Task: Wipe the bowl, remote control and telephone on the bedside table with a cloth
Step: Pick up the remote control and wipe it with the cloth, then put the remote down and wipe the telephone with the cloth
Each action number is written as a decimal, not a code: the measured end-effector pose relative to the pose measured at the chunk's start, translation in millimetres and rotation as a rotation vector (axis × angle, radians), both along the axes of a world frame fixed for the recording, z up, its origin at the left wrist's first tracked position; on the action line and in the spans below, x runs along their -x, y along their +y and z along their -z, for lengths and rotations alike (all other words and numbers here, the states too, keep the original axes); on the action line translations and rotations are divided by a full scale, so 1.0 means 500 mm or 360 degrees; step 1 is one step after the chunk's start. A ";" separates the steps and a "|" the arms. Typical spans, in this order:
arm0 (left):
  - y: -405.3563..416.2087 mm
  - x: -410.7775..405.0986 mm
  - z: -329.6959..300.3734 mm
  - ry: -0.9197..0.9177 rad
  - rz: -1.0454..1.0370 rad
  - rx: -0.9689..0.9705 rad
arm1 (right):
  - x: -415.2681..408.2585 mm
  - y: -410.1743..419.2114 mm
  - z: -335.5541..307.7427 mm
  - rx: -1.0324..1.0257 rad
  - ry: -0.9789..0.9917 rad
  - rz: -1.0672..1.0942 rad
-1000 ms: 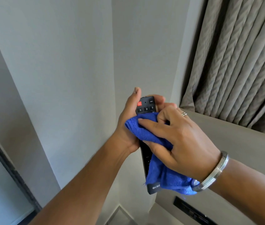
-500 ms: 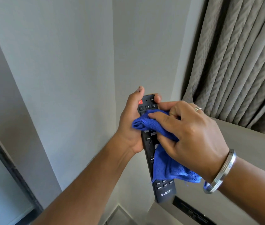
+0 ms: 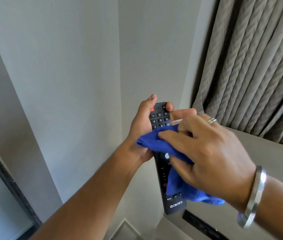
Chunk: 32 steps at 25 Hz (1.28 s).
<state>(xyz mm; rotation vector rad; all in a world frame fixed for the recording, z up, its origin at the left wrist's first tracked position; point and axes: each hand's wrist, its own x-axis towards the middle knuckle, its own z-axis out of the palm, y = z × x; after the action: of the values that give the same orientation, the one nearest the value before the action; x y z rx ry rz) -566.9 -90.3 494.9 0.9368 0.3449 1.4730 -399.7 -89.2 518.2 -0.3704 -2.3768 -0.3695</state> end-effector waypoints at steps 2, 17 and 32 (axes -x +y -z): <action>0.000 -0.006 -0.004 -0.0006 -0.0040 -0.0008 | 0.012 -0.003 0.015 0.0032 0.0034 -0.0012; 0.016 -0.003 -0.009 0.0002 -0.0087 -0.0035 | 0.004 0.013 0.046 0.0192 0.0143 -0.0105; 0.203 -0.043 0.242 -0.0198 -0.0083 0.0753 | -0.130 0.068 0.343 0.0971 -0.0317 -0.0110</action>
<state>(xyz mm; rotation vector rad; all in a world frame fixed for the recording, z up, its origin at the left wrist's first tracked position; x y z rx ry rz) -545.7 11.1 373.9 0.4585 0.5978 1.4039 -334.5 -55.2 346.6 -0.5427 -2.6548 0.3833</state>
